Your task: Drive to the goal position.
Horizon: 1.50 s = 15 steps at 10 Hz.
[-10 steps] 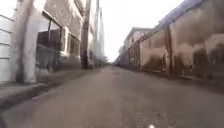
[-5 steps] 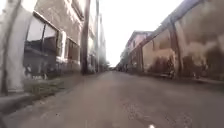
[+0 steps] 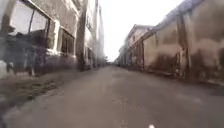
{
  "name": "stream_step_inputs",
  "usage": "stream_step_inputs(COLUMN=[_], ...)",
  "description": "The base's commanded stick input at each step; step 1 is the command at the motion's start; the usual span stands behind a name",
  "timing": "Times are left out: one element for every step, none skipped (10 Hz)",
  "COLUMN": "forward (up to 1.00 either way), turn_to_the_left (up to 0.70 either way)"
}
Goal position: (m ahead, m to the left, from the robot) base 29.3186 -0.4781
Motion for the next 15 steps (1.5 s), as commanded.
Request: stream_step_inputs(forward=[1.00,1.00,1.00,1.00,1.00,1.00,1.00,1.00,1.00,1.00,1.00,1.00,1.00,1.00,1.00], turn_to_the_left=[0.00,0.00,0.00,0.00,0.00,0.00,0.00,0.00,0.00,0.00,0.00,0.00,0.00,0.00,0.00])
